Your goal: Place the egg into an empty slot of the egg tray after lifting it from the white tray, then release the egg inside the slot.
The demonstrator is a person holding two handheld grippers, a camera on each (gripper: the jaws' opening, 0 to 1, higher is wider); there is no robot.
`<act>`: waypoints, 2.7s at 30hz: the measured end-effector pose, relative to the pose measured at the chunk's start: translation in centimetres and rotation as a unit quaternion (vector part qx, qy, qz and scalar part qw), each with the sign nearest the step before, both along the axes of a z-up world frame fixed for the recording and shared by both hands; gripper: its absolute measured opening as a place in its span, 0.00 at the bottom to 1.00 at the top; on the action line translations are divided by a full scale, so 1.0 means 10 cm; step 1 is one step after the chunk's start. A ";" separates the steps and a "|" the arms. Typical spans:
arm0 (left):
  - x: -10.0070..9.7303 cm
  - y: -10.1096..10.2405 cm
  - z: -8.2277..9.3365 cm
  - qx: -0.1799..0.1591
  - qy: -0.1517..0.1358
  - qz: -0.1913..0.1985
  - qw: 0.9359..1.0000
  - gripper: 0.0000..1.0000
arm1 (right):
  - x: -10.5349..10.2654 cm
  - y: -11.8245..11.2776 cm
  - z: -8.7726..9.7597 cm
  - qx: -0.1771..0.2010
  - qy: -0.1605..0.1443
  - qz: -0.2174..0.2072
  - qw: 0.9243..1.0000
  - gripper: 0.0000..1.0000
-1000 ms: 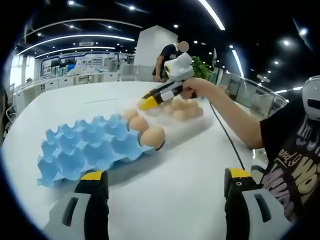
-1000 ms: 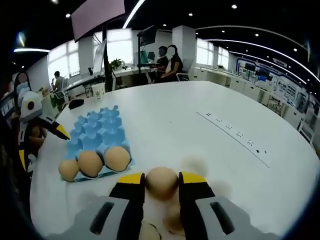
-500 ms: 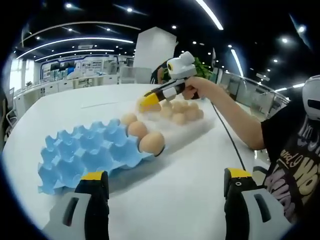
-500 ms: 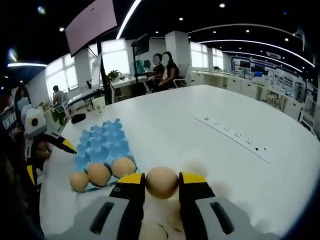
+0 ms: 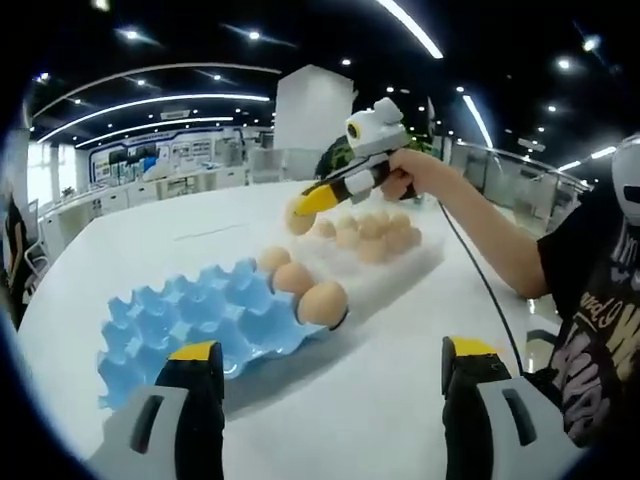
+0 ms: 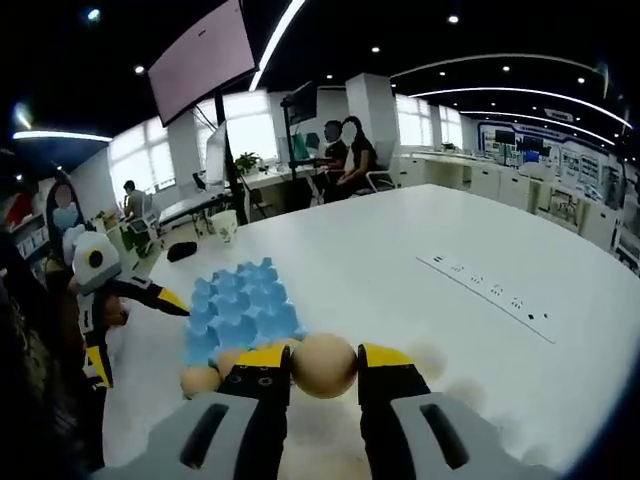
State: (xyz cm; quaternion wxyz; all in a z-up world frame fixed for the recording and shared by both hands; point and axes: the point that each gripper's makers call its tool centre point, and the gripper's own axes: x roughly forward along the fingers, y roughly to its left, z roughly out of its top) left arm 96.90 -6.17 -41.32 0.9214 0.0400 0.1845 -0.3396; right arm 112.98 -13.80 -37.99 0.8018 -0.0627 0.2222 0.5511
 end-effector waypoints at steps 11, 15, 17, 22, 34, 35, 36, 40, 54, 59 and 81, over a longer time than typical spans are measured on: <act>0.16 0.05 0.12 -0.009 -0.045 0.021 0.999 0.67 | -0.19 0.20 0.04 0.005 0.011 0.033 0.999 0.28; 0.27 0.12 0.16 0.005 -0.072 0.039 0.997 0.66 | -0.23 0.24 0.04 0.006 0.014 0.039 0.999 0.28; 0.33 0.15 0.19 0.007 -0.084 0.052 0.995 0.63 | -0.25 0.28 0.03 0.008 0.017 0.044 0.999 0.28; 0.52 0.10 0.22 0.017 -0.112 0.056 0.992 0.62 | -0.36 0.41 0.03 0.025 0.033 0.062 0.997 0.28; 0.76 -0.09 0.31 0.024 -0.168 0.058 0.984 0.39 | -0.58 0.61 0.05 0.047 0.056 0.093 0.993 0.28; 0.76 -0.10 0.32 0.027 -0.174 0.059 0.982 0.36 | -0.59 0.62 0.04 0.045 0.056 0.094 0.993 0.28; 0.76 -0.12 0.33 0.026 -0.176 0.059 0.982 0.35 | -0.61 0.63 0.04 0.046 0.058 0.095 0.993 0.28; 0.77 -0.21 0.32 0.030 -0.180 0.060 0.981 0.37 | -0.65 0.64 0.04 0.048 0.064 0.101 0.992 0.28; 0.77 -0.26 0.27 0.037 -0.175 0.052 0.982 0.27 | -0.83 0.75 0.04 0.053 0.083 0.116 0.988 0.28; 0.78 -0.24 0.25 0.043 -0.174 0.050 0.982 0.27 | -0.86 0.75 0.02 0.051 0.087 0.114 0.988 0.28; 0.91 -0.14 0.25 0.049 -0.160 0.035 0.985 0.19 | -0.64 0.42 0.37 0.093 -0.020 0.051 0.994 0.37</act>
